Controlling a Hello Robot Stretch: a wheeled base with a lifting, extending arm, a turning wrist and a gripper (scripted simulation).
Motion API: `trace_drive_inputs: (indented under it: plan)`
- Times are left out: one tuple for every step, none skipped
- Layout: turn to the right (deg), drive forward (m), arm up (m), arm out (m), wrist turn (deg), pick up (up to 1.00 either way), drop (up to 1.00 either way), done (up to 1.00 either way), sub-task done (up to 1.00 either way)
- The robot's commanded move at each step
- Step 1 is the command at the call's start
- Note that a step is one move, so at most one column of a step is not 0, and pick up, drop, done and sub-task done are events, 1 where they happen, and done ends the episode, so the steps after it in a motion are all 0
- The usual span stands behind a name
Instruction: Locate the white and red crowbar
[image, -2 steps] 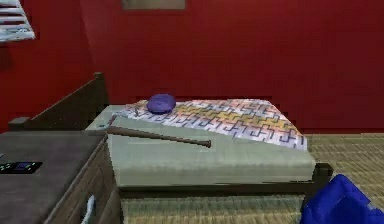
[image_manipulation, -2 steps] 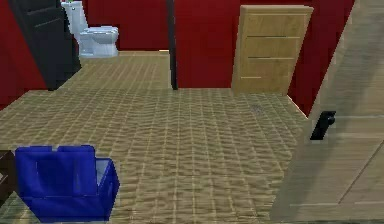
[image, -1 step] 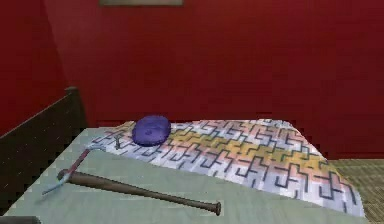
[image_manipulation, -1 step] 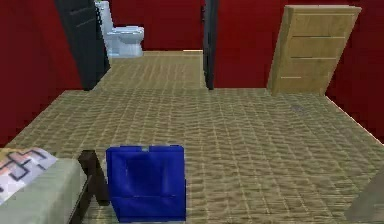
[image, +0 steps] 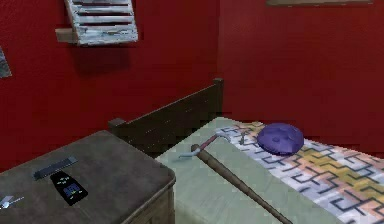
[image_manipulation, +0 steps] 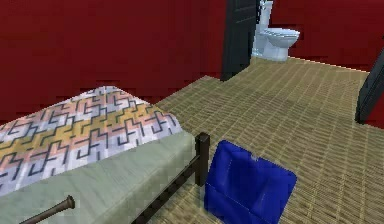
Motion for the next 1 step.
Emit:
trace_drive_inputs:
  plan:
    - [0.0, 0.0, 0.0, 0.0, 0.0, 0.0, 0.0, 1.0, 0.0]
